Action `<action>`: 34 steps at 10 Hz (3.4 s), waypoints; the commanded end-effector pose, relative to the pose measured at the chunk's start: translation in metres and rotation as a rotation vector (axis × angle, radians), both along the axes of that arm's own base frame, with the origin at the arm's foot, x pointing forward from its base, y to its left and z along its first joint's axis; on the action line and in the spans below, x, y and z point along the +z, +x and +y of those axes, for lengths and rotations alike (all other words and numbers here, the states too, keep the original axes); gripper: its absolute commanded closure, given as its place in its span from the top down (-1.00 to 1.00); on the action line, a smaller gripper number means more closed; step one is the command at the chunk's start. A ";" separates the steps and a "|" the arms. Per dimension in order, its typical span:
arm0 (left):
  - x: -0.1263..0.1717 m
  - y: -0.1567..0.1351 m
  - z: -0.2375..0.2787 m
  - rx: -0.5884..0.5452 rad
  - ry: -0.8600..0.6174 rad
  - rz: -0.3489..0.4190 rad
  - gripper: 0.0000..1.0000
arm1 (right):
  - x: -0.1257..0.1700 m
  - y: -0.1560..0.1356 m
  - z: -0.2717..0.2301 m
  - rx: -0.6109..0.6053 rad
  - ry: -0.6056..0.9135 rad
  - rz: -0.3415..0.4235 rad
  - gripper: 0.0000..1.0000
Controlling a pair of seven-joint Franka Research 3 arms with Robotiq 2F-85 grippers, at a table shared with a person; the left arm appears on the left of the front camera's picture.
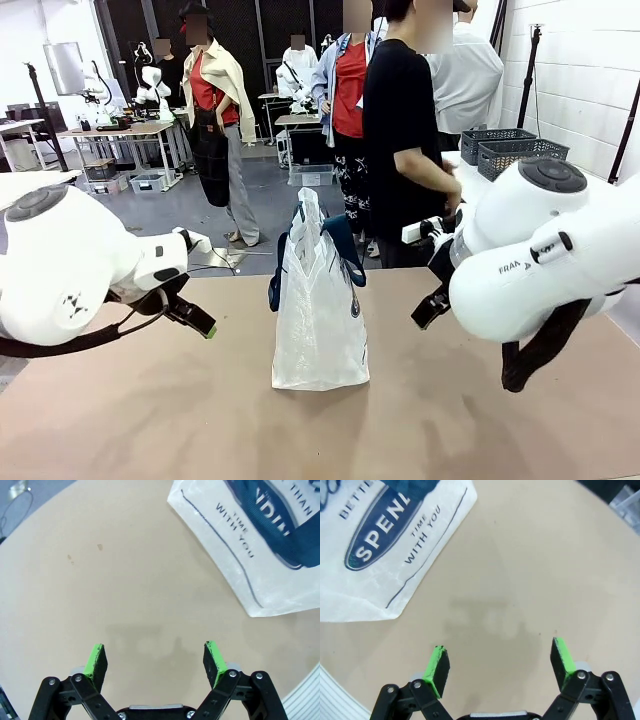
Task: Transfer purchased items from the store into the shopping bag.
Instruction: Open the Reusable shopping bag in the center of the table.
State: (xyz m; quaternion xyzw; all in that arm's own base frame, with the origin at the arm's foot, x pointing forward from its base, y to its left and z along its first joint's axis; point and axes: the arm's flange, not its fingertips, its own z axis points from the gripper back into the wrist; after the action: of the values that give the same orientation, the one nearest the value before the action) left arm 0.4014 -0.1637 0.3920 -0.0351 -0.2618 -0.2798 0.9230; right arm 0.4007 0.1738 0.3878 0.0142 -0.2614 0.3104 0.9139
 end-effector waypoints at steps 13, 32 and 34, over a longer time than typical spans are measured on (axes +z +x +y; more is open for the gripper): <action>0.160 0.040 -0.057 0.114 -0.212 0.122 1.00 | 0.172 0.070 0.054 -0.098 0.019 0.083 1.00; 0.130 0.084 -0.137 0.182 -0.366 0.296 1.00 | 0.147 0.167 0.163 -0.161 0.170 0.414 1.00; 0.123 0.085 -0.135 0.175 -0.354 0.249 0.34 | 0.135 0.163 0.163 -0.081 0.178 0.431 0.28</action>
State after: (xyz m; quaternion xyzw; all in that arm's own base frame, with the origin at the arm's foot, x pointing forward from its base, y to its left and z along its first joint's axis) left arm 0.4897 -0.3045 0.5194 -0.2024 -0.1780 -0.1378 0.9531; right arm 0.5650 0.3417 0.5278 0.1325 -0.0951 0.2245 0.9607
